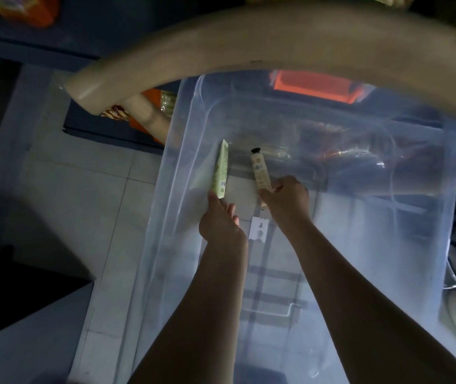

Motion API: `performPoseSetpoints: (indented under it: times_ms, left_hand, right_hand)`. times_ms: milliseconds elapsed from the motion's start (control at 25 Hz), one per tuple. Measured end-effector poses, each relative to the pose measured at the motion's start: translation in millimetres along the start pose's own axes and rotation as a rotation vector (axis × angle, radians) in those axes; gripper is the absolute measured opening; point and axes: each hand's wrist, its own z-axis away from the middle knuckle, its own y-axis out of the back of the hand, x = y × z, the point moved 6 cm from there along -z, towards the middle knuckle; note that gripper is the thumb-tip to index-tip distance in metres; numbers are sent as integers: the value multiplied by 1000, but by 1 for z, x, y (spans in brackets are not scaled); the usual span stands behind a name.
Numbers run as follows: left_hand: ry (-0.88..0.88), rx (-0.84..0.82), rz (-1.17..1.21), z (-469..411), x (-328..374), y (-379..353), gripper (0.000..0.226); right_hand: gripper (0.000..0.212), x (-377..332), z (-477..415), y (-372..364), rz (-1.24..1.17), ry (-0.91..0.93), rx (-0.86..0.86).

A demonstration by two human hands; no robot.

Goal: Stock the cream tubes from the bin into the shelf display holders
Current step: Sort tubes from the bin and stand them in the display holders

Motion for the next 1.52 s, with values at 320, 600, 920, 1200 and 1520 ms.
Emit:
performPoseSetpoints:
  times_ms: [320,600,920,1200,1520]
  left_hand:
    - [134,-232,227,5,5,-21,40]
    - [-5,-99,-49,4,4,-4,17]
    - [-389,-228,-402,84,43,15,16]
    - [-610,-584,-389,221,126,25,16]
    - [-696,-1034,-429,390,232,37,35]
  right_hand:
    - [26,19,7,8,-187,-133,44]
    - [21,11,33,34,-460,-160,147]
    - [10,-13,118,109,-431,-120,434]
    - [4,-75,216,195,-579,-42,580]
    - [6,-192,320,294,-863,261,577]
